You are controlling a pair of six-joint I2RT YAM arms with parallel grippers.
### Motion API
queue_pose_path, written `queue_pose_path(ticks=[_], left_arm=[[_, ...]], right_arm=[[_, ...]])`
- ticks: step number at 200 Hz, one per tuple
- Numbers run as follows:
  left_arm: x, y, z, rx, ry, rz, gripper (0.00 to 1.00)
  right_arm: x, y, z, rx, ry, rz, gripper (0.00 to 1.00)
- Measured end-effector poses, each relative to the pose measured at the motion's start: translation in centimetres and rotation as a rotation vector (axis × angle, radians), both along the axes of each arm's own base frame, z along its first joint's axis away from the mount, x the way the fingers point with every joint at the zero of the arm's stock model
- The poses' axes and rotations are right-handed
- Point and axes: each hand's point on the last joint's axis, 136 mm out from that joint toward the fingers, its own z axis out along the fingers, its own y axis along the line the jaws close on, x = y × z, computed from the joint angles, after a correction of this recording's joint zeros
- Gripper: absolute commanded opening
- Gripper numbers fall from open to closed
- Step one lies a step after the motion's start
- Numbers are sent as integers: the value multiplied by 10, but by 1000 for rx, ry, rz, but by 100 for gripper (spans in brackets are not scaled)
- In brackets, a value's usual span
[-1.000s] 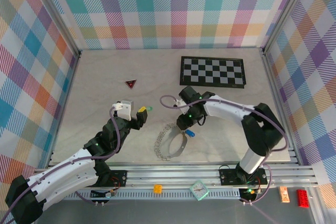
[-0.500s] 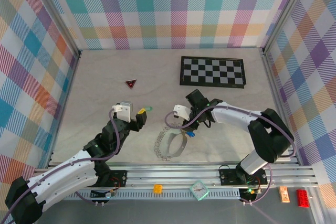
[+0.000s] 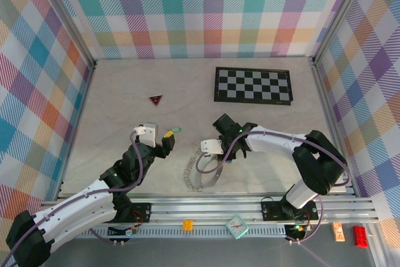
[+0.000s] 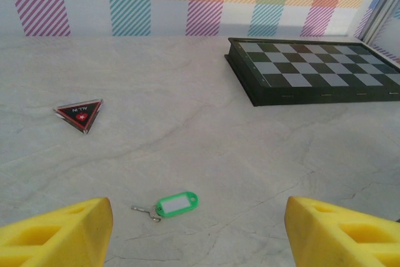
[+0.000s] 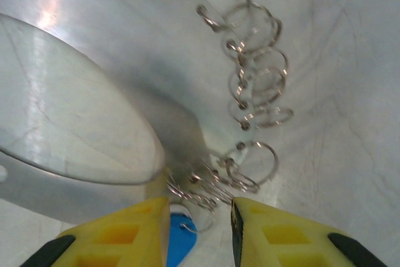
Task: Put the keys on the keyring
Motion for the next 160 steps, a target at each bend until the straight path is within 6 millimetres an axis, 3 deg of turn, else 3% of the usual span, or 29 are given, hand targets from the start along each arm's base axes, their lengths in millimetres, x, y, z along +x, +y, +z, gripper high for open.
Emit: queue_pose_path(ticks=[28,55,90,116,136,160], left_arm=[[-1,1,1,-18,-1,3,72],[-3,3,2,-35,-2,7,72],[-4,4,2,-52,2,10,72],[-3,3,-3,-46,16,12,72],[-3,3,-5,-40,22,12,72],[-3,3,-5,-40,23,12,72]], right_arm=[[-3,6,2,32,27,-18,29],[-2,14,11,99,81,-150,33],[9,25,51,277,132,-506,34],[20,29,68,324,228,-814,32],[28,38,73,322,298,-1000,30],[28,48,62,268,346,-1145,33]])
